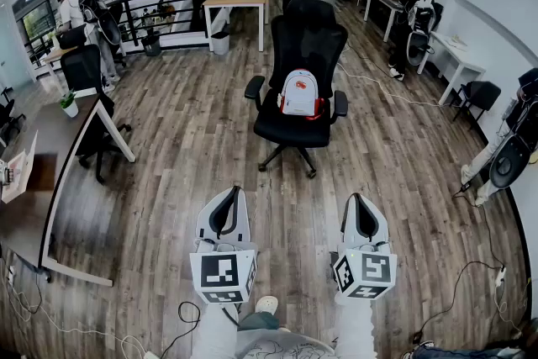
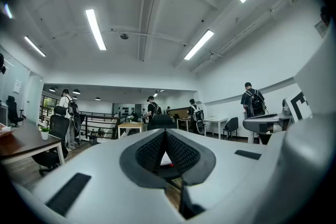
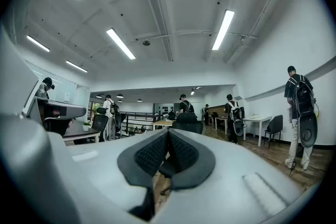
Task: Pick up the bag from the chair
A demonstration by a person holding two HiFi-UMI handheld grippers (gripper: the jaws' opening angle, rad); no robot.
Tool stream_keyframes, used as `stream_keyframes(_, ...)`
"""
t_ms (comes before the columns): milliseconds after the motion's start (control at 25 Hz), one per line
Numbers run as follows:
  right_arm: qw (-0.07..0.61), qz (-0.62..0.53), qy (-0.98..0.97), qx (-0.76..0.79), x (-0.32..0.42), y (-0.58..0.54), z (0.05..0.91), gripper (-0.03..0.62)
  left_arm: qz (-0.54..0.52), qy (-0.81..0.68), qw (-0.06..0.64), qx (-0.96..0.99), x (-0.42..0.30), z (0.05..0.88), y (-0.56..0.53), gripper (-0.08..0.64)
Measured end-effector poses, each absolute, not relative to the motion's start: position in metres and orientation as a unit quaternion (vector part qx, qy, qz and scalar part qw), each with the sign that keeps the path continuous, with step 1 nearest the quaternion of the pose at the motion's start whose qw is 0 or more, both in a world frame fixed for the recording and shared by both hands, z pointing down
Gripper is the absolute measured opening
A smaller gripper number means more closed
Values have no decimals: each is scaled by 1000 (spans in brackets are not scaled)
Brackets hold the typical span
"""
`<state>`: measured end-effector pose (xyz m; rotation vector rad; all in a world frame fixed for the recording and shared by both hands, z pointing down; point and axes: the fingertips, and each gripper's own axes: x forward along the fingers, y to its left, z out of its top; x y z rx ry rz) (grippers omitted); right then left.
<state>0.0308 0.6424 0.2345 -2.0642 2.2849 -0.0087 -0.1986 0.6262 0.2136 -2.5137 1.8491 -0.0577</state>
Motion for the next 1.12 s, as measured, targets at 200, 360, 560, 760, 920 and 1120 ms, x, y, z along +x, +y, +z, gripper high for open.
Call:
stream_keyframes(200,28,-3,742,-669,33,634,235,6,-17,589,14,-808,-196,210,619,5)
stream_keyframes(360,26,-5,742,-669,33,625,236,6,-18,590,10,-807,-196,212,610,5)
stream_keyframes(560,37,-8,737,-675,34,610,237,6,-18,586,13,-810,-198,211,593,5)
stream_keyframes(760,35,-8,732,-680,28,589,241,6,-18,582,13,-813,-203,215,571,5)
stream_keyframes(920,36,-14,729,-683,25,574,247,6,-22,577,16,-816,-205,219,554,5)
stream_keyframes(1120,29,-20,724,-689,29,552,254,6,-29,573,7,-819,-203,229,530,5)
